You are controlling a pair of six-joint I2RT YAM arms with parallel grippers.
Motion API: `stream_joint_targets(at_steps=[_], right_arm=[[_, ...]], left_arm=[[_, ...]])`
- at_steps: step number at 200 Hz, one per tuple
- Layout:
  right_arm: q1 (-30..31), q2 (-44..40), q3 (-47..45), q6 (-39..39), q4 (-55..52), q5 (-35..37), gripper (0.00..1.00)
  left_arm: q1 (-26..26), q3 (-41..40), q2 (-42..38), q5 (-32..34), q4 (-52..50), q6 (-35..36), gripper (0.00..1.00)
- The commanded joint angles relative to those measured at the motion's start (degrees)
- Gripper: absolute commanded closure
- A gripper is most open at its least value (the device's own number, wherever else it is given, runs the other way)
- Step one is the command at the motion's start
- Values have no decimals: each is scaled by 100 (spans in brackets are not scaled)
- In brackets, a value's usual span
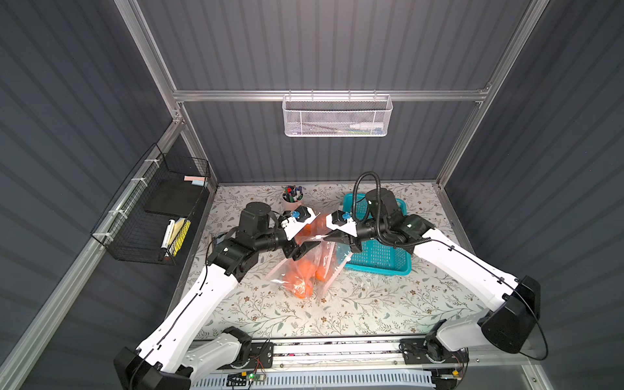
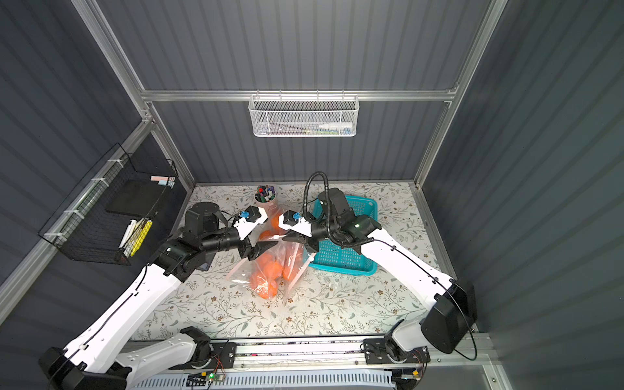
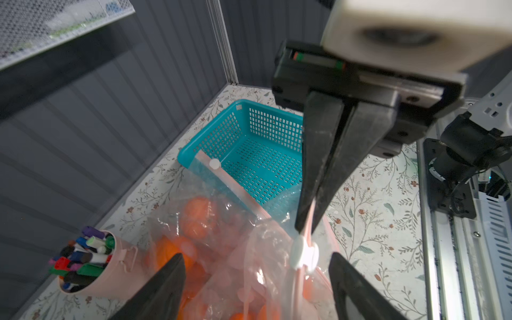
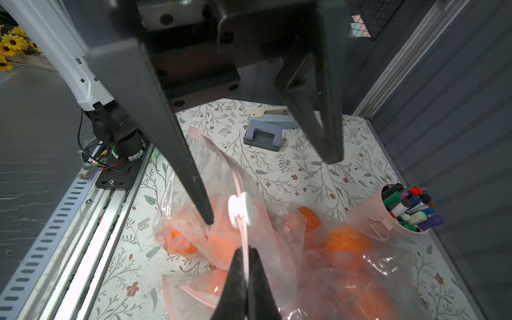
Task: Open the zip-top bag and take out the orange
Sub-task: Unzip the zipper on the zipper food storage bag.
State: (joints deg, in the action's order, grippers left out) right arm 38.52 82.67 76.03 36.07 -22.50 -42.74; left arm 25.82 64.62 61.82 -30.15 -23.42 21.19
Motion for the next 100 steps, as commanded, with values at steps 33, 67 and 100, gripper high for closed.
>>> stream_joint_targets(at_steps=[33, 67, 100], right_arm=[[26, -9, 82, 23, -227, -305, 100], [21, -20, 82, 22, -228, -322, 100], [12, -30, 81, 31, -237, -323, 100]], left_arm=[[27, 192, 257, -380, 126, 632, 36], [24, 24, 214, -660, 128, 624, 37], [28, 64, 300, -728, 69, 583, 52]])
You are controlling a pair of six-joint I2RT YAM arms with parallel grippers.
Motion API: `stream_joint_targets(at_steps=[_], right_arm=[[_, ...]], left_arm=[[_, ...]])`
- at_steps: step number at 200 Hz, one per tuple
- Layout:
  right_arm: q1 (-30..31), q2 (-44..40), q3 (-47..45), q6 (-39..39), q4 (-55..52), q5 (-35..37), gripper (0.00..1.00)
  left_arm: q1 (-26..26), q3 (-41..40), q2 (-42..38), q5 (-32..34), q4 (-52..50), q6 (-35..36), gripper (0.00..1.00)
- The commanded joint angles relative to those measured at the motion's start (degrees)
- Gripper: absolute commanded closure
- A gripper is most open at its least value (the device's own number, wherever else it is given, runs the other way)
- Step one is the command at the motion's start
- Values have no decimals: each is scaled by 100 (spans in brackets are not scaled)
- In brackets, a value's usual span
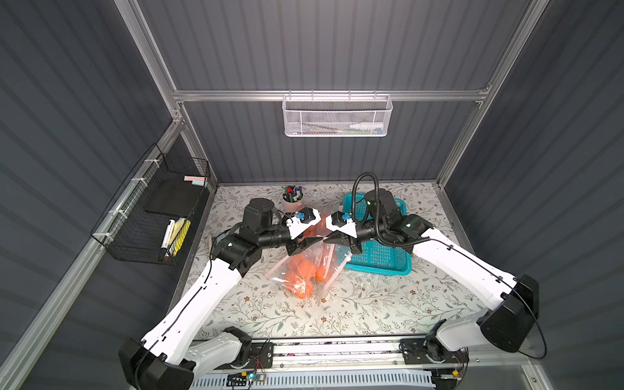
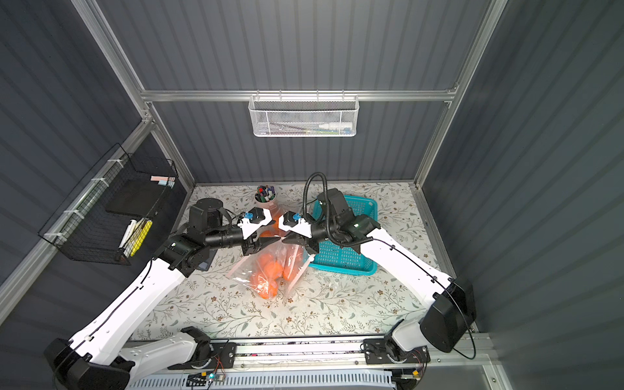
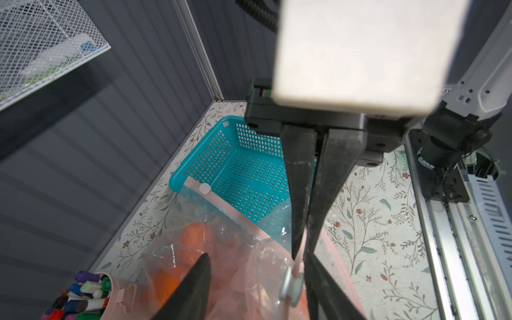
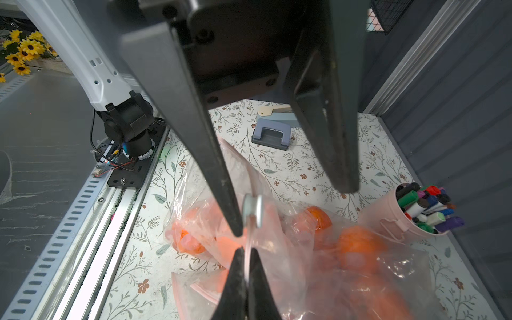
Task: Open the zip-top bag and take out the orange
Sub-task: Unzip the zipper on the zipper food storage bag.
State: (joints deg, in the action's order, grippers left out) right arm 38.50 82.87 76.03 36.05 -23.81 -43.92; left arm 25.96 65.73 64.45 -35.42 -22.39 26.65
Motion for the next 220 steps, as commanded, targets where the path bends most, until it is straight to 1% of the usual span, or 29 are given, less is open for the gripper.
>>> stream_joint_targets(at_steps=[1, 15, 47, 67, 115, 162, 186, 202, 220], right_arm=[[16, -51, 84, 33, -106, -205, 100], [16, -60, 82, 18, -97, -209, 100], [3, -62, 88, 17, -103, -240, 100], [-16, -61, 91, 25, -97, -292, 100], [-26, -42, 96, 60, -115, -310, 100], [-38, -42, 97, 69, -132, -310, 100], [-55, -30, 105, 8, -87, -310, 100], [-94, -20, 124, -175, 16, -251, 100], [-165, -16, 115, -419, 214, -193, 100]], left_arm=[[15, -45, 40, -206, -40, 39, 52], [14, -64, 53, -258, -63, 36, 53], [14, -199, 21, -358, -63, 16, 46], [15, -298, -6, -378, -55, -7, 47], [14, -368, -112, -352, 80, -55, 66], [15, -463, -178, -457, 142, -75, 73], [14, -509, -203, -486, 174, -127, 83], [15, -552, -276, -382, 301, -315, 90], [15, -622, -419, -273, 459, -607, 96]])
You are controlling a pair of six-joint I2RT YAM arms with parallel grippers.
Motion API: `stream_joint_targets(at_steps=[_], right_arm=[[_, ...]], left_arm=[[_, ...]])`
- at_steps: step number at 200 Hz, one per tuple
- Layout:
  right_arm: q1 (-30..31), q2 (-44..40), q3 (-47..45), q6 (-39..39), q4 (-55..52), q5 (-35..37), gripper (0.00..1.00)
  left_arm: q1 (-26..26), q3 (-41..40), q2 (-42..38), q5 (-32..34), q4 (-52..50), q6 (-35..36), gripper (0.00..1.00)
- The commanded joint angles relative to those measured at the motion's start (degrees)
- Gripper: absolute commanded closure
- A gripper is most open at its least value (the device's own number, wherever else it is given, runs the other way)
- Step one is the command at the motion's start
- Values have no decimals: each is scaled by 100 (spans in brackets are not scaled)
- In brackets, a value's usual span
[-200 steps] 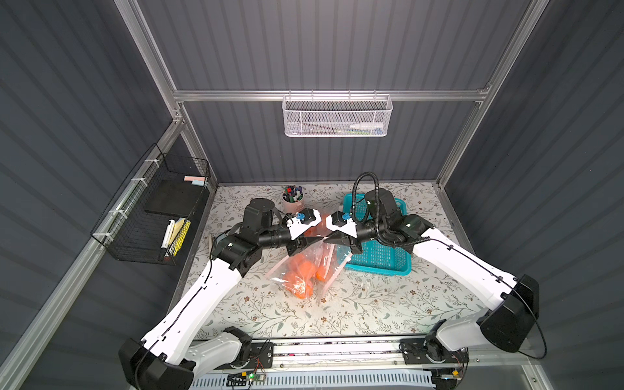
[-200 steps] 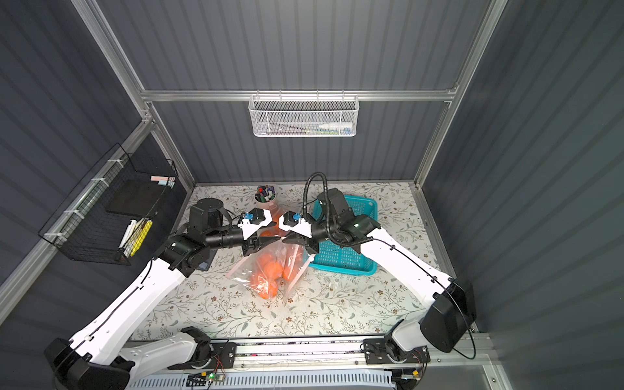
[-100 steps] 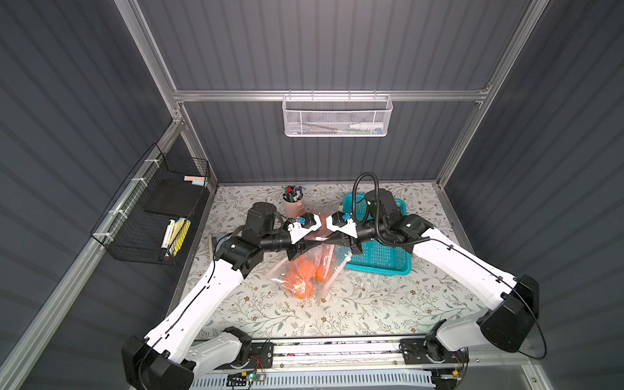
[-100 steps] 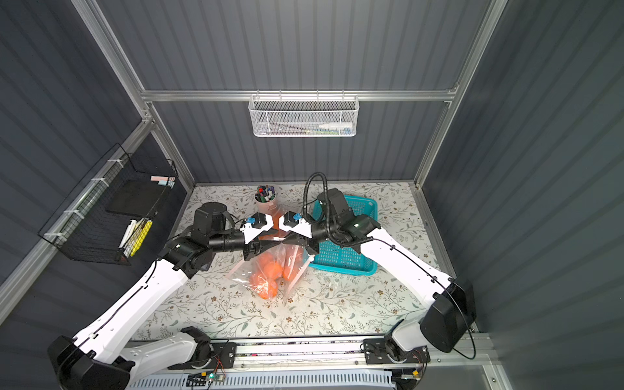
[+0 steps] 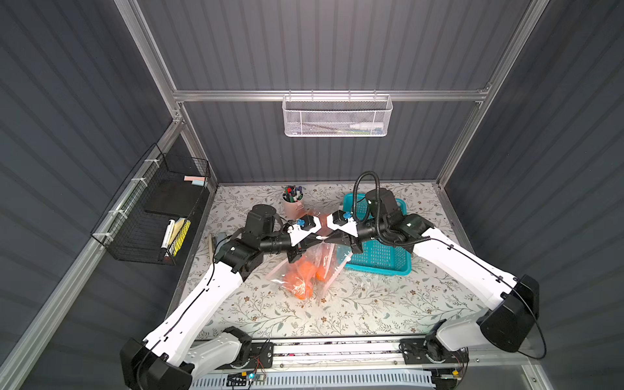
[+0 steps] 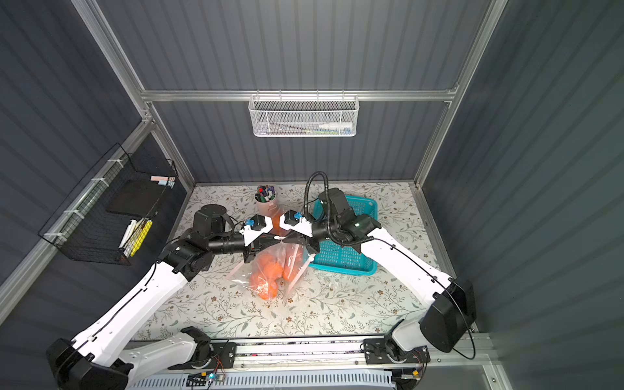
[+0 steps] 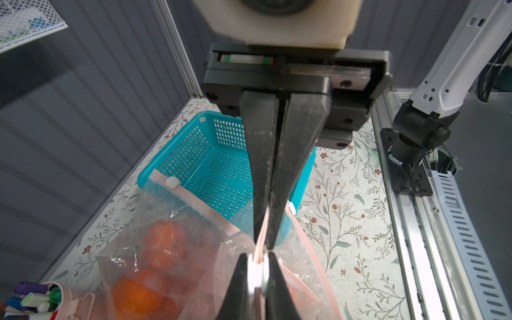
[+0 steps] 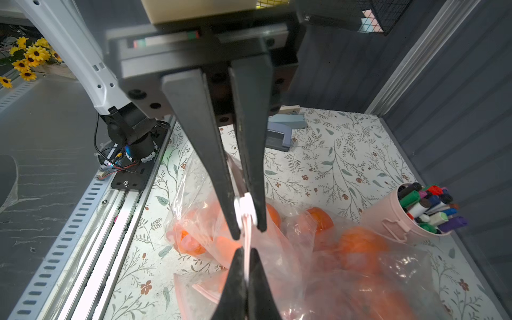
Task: Open the zip-top bag and take out the orange
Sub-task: Unzip the zipper on the zipper food storage bag.
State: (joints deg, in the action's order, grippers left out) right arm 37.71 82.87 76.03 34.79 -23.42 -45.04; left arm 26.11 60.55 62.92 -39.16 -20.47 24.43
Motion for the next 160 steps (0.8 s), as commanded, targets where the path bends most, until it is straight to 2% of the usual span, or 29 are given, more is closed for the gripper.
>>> stream_joint_targets(at_steps=[1, 24, 45, 90, 108, 160], right_arm=[[-92, -16, 114, -312, 195, -74, 100], [-283, 62, 165, -709, 492, -40, 100], [-483, 165, 206, -1081, 881, -40, 100], [-937, 459, 277, -1980, 1863, -60, 100], [-1107, 593, 299, -2163, 2118, -150, 100], [-1423, 677, 228, -2311, 2351, -285, 100]], left_arm=[[-1, -105, -266, 105, 269, -416, 96], [-1, -91, -476, 181, 272, -950, 100], [-5, 19, -677, 594, 45, -1399, 100], [0, 747, -698, 1541, -1457, -1823, 100], [0, 910, -787, 1870, -1783, -2024, 100], [0, 1187, -955, 2196, -2538, -2644, 96]])
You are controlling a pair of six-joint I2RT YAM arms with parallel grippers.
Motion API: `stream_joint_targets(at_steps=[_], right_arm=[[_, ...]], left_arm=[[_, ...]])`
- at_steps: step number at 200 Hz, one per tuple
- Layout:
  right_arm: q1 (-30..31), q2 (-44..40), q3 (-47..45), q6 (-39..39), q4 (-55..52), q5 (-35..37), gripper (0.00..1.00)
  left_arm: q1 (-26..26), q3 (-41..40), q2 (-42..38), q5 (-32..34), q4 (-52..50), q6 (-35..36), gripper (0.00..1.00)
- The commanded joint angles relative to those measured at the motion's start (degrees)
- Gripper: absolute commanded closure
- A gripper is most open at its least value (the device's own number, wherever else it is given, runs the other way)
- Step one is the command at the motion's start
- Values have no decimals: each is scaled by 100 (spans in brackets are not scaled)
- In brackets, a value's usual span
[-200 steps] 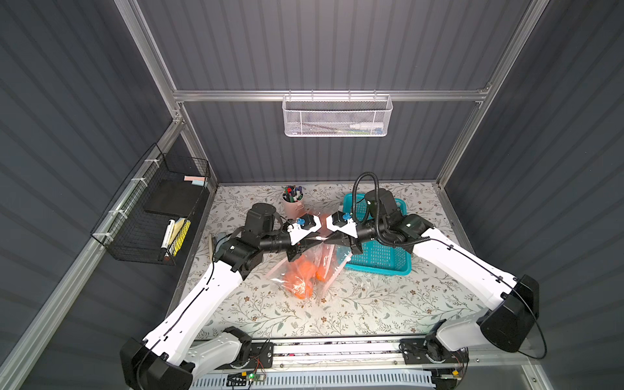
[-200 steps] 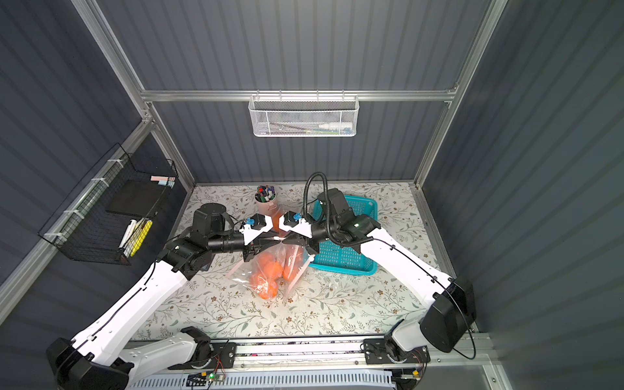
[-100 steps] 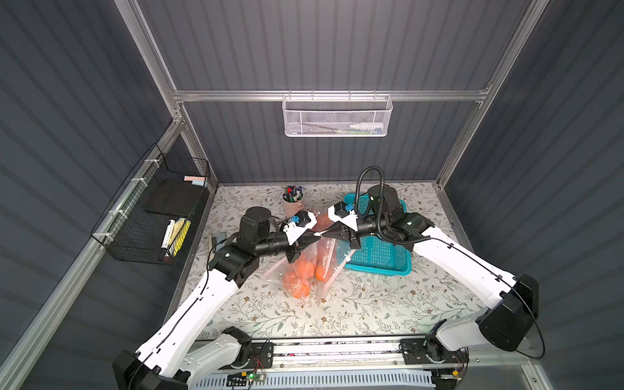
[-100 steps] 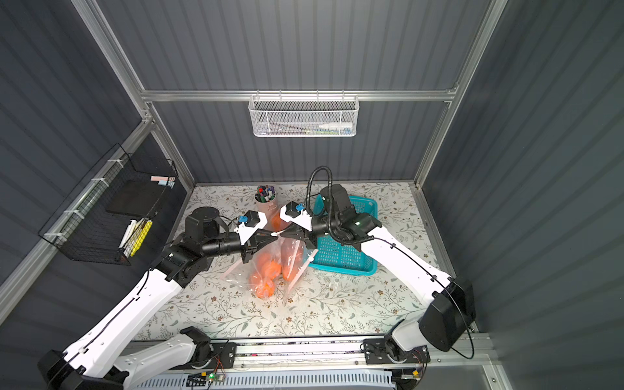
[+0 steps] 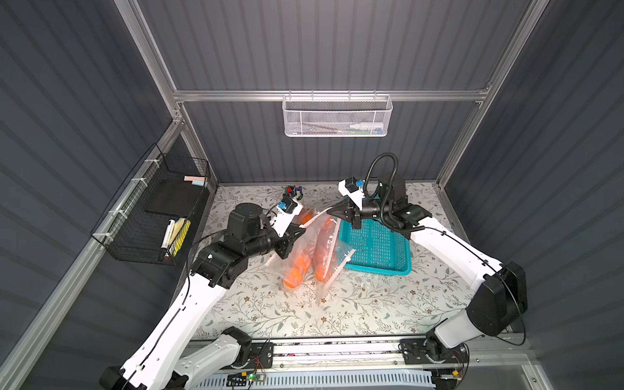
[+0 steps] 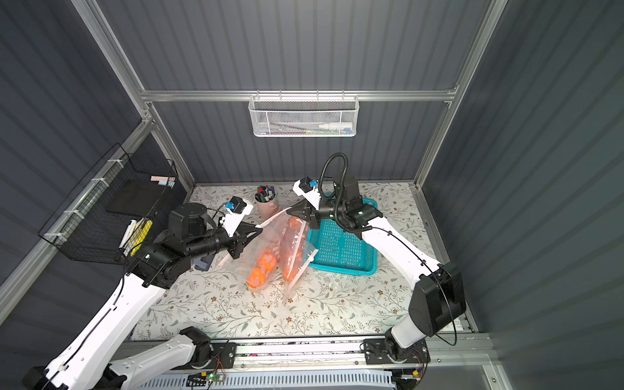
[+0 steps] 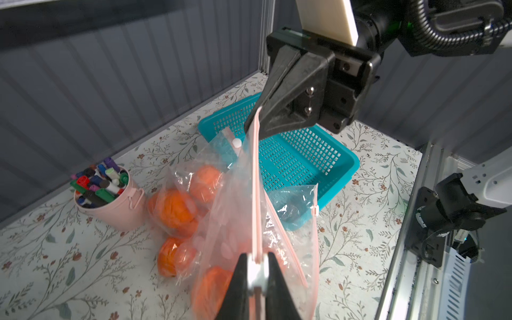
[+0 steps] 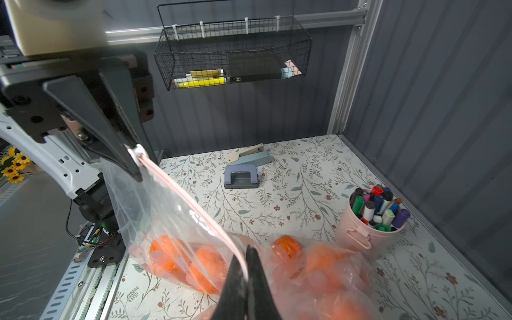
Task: Open the zip-top bag and take out the orange
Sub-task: Unzip the zipper on the zipper food storage bag.
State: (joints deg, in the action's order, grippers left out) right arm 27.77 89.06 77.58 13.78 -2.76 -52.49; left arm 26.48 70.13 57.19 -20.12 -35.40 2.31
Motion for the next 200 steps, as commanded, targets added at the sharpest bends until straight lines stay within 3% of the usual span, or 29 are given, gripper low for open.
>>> stream_joint_targets(at_steps=[1, 48, 200], right_arm=[[-434, 59, 73, -210, 290, 455, 100], [-518, 68, 20, -141, 288, 407, 100], [-545, 121, -2, -75, 279, 376, 100]], left_arm=[[-38, 229, -383, 300, -1060, -441, 96], [-39, 708, -425, 463, -1611, -722, 96], [-38, 569, -957, 509, -2303, -1170, 92]])
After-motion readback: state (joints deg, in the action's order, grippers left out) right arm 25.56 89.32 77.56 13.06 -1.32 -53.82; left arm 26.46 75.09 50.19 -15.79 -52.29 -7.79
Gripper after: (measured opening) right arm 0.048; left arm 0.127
